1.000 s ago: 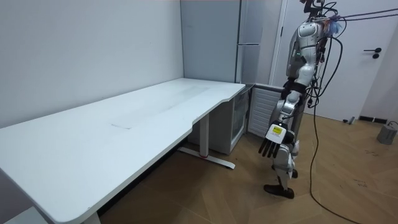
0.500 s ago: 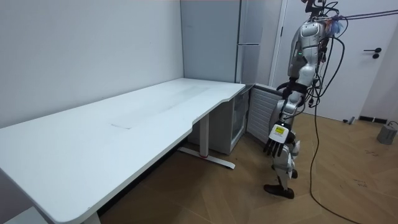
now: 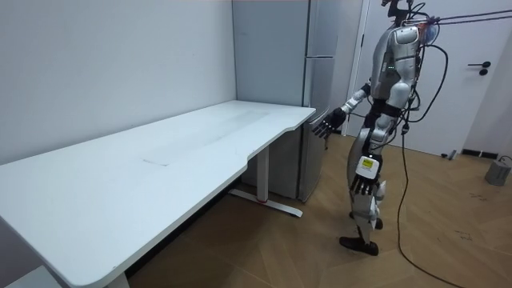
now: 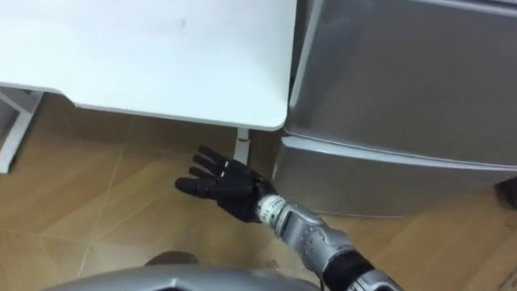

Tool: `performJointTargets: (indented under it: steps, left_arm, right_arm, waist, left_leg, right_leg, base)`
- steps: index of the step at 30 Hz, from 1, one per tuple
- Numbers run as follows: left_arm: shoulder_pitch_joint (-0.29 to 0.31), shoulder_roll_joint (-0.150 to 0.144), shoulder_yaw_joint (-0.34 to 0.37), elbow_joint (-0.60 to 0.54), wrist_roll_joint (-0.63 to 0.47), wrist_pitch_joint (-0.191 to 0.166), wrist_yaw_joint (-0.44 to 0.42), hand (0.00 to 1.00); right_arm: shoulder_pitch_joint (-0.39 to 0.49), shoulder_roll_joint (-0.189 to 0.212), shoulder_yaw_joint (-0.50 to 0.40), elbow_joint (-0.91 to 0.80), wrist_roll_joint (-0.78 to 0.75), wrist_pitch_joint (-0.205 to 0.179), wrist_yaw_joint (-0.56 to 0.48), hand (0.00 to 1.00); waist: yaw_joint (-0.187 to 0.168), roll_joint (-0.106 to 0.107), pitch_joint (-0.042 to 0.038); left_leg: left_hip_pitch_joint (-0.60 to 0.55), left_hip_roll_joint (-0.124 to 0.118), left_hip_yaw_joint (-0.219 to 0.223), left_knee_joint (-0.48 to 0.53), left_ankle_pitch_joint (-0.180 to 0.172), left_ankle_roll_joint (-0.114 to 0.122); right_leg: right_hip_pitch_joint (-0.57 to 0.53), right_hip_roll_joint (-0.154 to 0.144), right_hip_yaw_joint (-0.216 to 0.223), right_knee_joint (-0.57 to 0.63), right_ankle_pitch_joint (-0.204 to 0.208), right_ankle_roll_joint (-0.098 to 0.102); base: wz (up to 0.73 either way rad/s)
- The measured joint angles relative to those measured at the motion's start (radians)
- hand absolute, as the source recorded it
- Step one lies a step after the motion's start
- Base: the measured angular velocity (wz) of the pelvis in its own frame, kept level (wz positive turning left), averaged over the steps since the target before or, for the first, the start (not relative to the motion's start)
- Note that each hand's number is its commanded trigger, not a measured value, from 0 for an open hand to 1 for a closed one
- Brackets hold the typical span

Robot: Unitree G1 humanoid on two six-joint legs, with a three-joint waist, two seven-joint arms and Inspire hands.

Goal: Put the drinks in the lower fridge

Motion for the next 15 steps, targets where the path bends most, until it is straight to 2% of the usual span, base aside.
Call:
performJointTargets:
  steps: [2,6,7,8,11,13,15]
  left_arm:
    - [0.001,0.004,0.0,-0.009,0.001,0.001,0.0,0.0]
    - [0.014,0.003,0.009,-0.011,-0.026,0.009,0.0,0.0]
    - [0.017,0.003,0.017,-0.012,-0.031,0.01,0.0,0.0]
    - [0.02,0.005,0.026,-0.011,-0.035,0.012,0.0,0.0]
    - [0.034,0.012,0.062,-0.011,-0.034,0.014,0.0,0.0]
    - [0.043,0.023,0.086,-0.012,-0.032,0.013,0.0,0.0]
    - [0.044,0.03,0.1,-0.013,-0.032,0.01,0.0,0.0]
  right_arm:
    - [0.001,-0.006,-0.017,0.007,-0.054,0.0,0.0,0.0]
    - [0.006,-0.023,-0.053,0.092,-0.217,0.001,0.009,0.0]
    - [0.006,-0.025,-0.064,0.111,-0.25,0.001,0.009,0.0]
    - [0.008,-0.03,-0.091,0.151,-0.312,0.002,0.007,0.0]
    - [0.009,-0.035,-0.195,0.283,-0.432,-0.002,-0.021,0.0]
    - [0.018,-0.042,-0.256,0.381,-0.498,-0.014,-0.05,0.0]
    - [0.032,-0.048,-0.279,0.443,-0.518,-0.019,-0.068,0.0]
  waist:
    - [-0.005,0.006,-0.0016]
    - [-0.026,0.021,-0.0137]
    - [-0.031,0.016,-0.0168]
    - [-0.036,0.02,-0.0179]
    - [-0.058,0.012,-0.0217]
    - [-0.067,0.003,-0.021]
    - [-0.073,-0.008,-0.0198]
  left_leg:
    - [-0.002,0.001,0.0,-0.001,-0.003,0.0]
    - [-0.002,0.0,-0.002,-0.002,-0.004,0.001]
    - [0.003,0.0,-0.003,-0.002,-0.003,0.001]
    - [0.009,0.0,-0.005,-0.002,-0.003,0.001]
    - [0.009,-0.002,-0.013,0.004,-0.002,0.0]
    - [0.006,-0.002,-0.014,0.005,0.0,-0.001]
    - [0.006,-0.003,-0.017,0.013,0.0,-0.001]
  right_leg:
    - [-0.001,0.0,-0.003,0.0,0.0,0.0]
    - [0.005,0.0,-0.003,0.0,0.0,0.0]
    - [0.01,0.0,-0.003,0.0,0.0,0.0]
    - [0.016,0.0,-0.005,-0.001,0.0,0.0]
    - [0.024,-0.001,-0.008,-0.004,-0.002,0.001]
    - [0.03,0.0,-0.007,-0.018,-0.002,0.001]
    - [0.035,0.0,-0.009,-0.018,-0.003,0.001]
  base:
    - [0.0]
    - [0.02]
    - [0.0]
    - [0.07]
    - [0.08]
    - [0.02]
    - [0.07]
